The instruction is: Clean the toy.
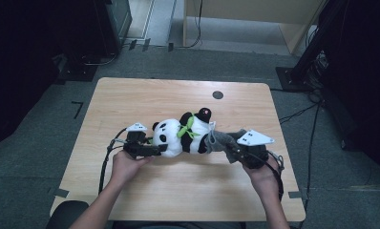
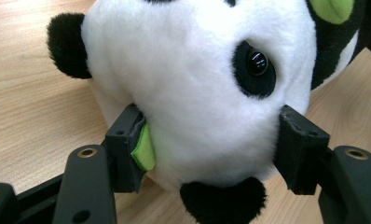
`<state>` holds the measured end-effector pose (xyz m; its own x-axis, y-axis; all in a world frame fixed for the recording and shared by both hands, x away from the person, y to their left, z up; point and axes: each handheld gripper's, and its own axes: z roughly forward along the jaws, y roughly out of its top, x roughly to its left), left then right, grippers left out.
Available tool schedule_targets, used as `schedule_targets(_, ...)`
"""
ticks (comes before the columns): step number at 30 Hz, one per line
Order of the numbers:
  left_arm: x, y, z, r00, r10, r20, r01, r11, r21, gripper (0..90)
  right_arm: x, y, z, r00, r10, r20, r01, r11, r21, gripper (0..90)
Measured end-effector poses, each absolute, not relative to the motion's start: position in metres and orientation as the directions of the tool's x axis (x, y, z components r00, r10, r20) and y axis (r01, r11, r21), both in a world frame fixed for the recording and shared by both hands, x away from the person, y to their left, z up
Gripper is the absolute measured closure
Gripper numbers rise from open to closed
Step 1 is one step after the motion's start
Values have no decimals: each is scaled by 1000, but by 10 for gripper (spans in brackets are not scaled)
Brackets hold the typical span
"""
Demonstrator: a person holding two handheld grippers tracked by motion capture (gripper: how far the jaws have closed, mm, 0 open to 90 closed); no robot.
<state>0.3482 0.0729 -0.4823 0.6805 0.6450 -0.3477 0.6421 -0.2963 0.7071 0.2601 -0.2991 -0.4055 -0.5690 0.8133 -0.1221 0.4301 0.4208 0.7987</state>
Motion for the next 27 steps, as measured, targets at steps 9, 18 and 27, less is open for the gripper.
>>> schedule_targets(9, 345, 70, -481, 688, 648, -327, 628, -306, 716, 358, 262, -282, -372, -582, 811, -66, 373, 339, 864, 771)
schedule_targets(18, 347, 71, -481, 686, 645, -336, 635, -306, 709, 372, 277, -219, -417, -706, 703, -84, 367, 464, 806, 773)
schedule_targets(27, 348, 72, -482, 688, 644, -334, 633, -309, 710, 380, 264, -217, -443, -762, 627, -160, 316, 576, 754, 775)
